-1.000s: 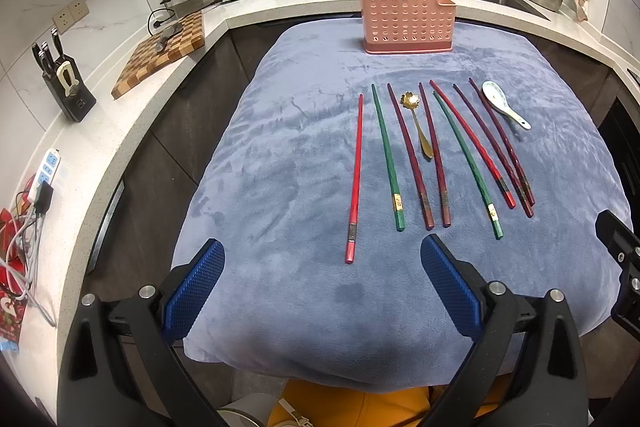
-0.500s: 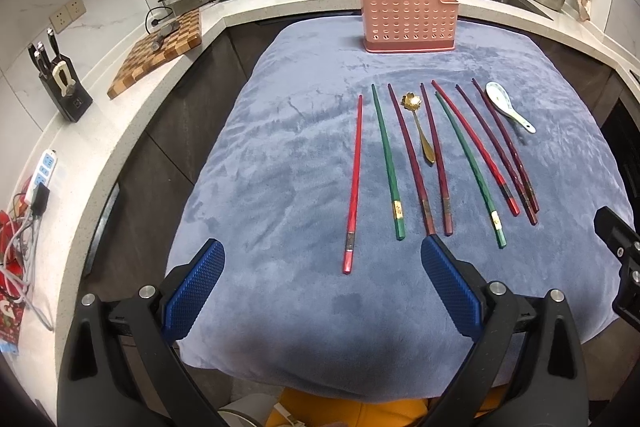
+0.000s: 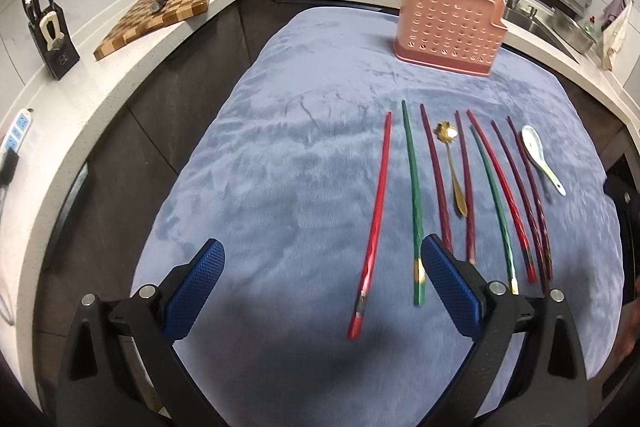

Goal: Organize utensils
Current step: 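Grasp the white ceramic spoon with the right tool while the left tool grasps a red chopstick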

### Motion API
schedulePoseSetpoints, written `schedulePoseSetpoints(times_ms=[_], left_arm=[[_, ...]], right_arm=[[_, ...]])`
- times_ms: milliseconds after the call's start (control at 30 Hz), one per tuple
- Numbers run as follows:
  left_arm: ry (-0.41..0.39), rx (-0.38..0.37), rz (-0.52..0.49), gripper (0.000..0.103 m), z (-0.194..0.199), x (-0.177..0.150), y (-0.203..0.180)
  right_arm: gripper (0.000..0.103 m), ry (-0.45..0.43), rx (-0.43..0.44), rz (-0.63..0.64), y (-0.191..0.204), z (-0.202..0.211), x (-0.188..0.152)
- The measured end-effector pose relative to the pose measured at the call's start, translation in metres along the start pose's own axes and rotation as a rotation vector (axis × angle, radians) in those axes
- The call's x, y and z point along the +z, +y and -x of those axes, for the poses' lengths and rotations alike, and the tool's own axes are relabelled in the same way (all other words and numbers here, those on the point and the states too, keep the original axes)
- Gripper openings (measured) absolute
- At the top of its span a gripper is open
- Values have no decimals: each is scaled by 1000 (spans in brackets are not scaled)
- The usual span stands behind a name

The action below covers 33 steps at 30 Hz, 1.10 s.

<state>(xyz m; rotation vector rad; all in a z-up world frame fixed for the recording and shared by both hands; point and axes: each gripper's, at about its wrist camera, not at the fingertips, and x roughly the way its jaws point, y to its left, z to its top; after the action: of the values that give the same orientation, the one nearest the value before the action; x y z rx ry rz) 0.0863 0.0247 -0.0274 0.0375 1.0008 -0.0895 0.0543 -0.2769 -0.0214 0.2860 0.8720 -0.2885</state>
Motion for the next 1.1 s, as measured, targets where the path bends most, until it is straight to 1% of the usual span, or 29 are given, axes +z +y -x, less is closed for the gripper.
schedulePoseSetpoints(times_ms=[67, 100, 133, 167, 233, 267, 333, 367, 433, 467, 500, 533, 600, 700, 767, 833, 867, 900, 933, 967, 1000, 1033, 1067, 1100], left_arm=[[6, -6, 2, 94, -10, 4, 0], [16, -8, 6, 94, -17, 5, 1], [25, -12, 12, 91, -22, 6, 1], [37, -24, 20, 89, -29, 7, 2], [63, -41, 34, 81, -38, 7, 5], [80, -60, 42, 80, -44, 7, 6], [100, -77, 52, 75, -51, 5, 8], [106, -83, 54, 73, -53, 5, 8], [118, -95, 50, 68, -57, 3, 8], [124, -104, 51, 67, -59, 2, 7], [129, -114, 53, 65, -60, 1, 7], [136, -129, 54, 62, -61, -1, 6], [154, -156, 50, 59, -64, -4, 3], [174, -185, 39, 56, -65, -12, -1], [188, -189, 27, 52, -67, -18, -4], [204, -193, 23, 45, -69, -24, -5], [206, -192, 19, 43, -69, -27, -5], [201, -188, 14, 39, -68, -29, -5], [199, -190, 11, 33, -68, -30, -5], [198, -198, 9, 30, -67, -32, -4], [198, -205, 10, 23, -66, -33, -3], [199, -219, 12, 14, -65, -34, -2], [200, -239, 11, 9, -64, -36, -1], [198, -243, 10, 9, -63, -37, -1]], right_arm=[[76, 16, 30, -22, -3, -19, 12], [69, 37, 45, -36, -5, -32, 18], [64, 49, 56, -44, -5, -40, 21], [62, 61, 68, -50, -5, -50, 24], [54, 91, 66, -50, -4, -67, 26], [51, 103, 73, -48, -4, -74, 26], [41, 131, 88, -42, 0, -88, 25], [38, 139, 90, -43, -1, -92, 24], [26, 164, 104, -54, -2, -102, 21], [23, 173, 108, -60, -3, -106, 19], [16, 186, 118, -68, -4, -111, 17], [13, 193, 128, -74, -4, -113, 15], [12, 206, 148, -86, -5, -117, 10], [10, 204, 152, -76, -2, -117, 5], [10, 195, 144, -66, -1, -115, 2], [10, 190, 149, -72, -1, -112, 2], [10, 186, 150, -74, -1, -111, 2], [9, 184, 150, -76, -2, -109, 3], [9, 181, 152, -80, -3, -106, 3], [9, 177, 154, -81, -4, -104, 4], [9, 170, 153, -83, -5, -100, 4], [9, 167, 154, -86, -7, -96, 4], [8, 161, 154, -90, -8, -93, 4], [8, 158, 153, -91, -8, -90, 4]])
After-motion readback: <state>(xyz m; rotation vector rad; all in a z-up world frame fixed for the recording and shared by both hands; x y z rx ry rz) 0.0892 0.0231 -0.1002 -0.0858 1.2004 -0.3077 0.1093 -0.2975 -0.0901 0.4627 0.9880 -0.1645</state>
